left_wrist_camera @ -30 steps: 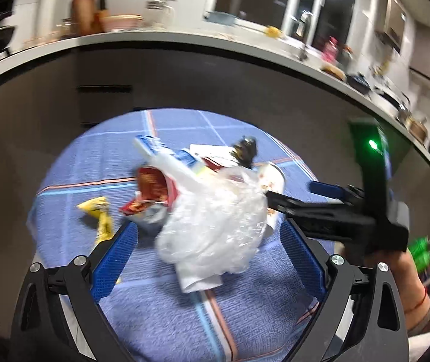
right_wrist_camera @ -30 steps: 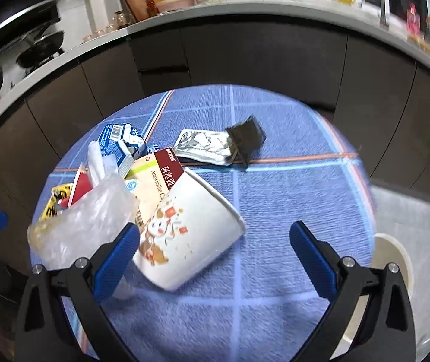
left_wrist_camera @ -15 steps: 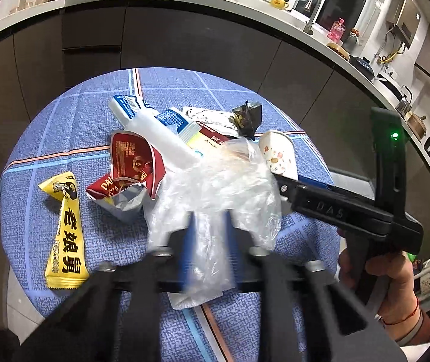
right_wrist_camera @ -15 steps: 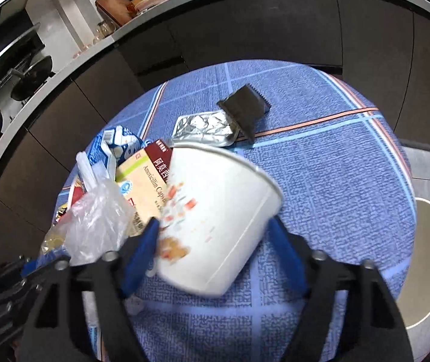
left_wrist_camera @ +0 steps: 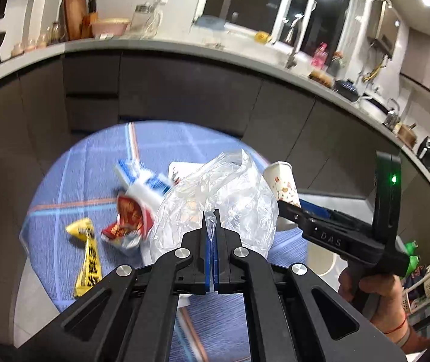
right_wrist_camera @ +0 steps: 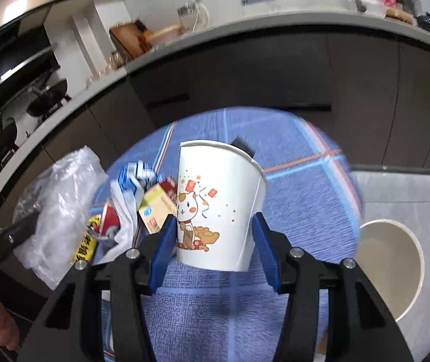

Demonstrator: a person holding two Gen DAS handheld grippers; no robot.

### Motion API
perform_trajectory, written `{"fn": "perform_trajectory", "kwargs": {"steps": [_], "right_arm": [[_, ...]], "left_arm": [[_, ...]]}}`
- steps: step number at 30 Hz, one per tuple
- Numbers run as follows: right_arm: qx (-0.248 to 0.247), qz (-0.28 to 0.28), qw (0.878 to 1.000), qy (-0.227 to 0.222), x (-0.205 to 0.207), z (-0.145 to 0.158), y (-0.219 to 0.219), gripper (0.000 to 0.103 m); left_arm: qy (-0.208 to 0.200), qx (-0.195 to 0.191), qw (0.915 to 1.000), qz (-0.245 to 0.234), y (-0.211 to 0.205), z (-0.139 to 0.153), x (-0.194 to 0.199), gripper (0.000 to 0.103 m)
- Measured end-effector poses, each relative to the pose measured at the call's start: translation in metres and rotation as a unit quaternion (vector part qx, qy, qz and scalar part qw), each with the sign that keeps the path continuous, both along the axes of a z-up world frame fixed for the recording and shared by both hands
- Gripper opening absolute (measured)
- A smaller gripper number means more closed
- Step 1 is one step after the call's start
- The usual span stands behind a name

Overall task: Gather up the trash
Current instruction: 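Grasp the clear plastic bag with the left tool while the right tool grasps the white paper cup, then carry bag and cup to the white bin and open both tools to drop them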

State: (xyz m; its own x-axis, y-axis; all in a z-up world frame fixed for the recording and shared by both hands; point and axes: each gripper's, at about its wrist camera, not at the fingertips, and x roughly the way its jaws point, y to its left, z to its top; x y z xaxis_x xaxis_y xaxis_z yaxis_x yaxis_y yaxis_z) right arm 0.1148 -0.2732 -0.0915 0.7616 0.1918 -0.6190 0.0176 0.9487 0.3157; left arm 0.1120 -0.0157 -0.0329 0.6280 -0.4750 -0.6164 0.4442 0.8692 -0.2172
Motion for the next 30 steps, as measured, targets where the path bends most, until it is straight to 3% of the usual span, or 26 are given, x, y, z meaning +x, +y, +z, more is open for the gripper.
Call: {"fn": "perform_trajectory", "kwargs": {"steps": [7, 12, 19, 25, 30], "right_arm": [[-0.023, -0.045, 0.998, -0.042, -0.05, 0.037, -0.044, 0.052], [-0.059, -0.098, 0.993, -0.041, -0.086, 0.034, -0.088, 0.052], [-0.068, -0.168, 0.983, 0.024, -0.123, -0.023, -0.152, 0.052], [-0.054, -0.17, 0.981, 0.08, -0.12, -0.085, -0.179, 0.052], [-0.034, -0.161, 0.98, 0.113, -0.106, -0.123, -0.19, 0.053]], "left_arm": [[-0.041, -0.015, 0.9975, -0.055, -0.039, 0.043, -0.018, 0.001], [-0.041, -0.013, 0.9926, -0.114, -0.091, 0.039, -0.021, 0.001], [0.006, -0.012, 0.9813, -0.192, -0.183, 0.004, -0.005, 0.001], [0.048, 0.019, 0.9695, -0.239, -0.254, -0.047, 0.01, 0.001], [0.078, 0.065, 0.9632, -0.249, -0.292, -0.1, 0.025, 0.001]]}}
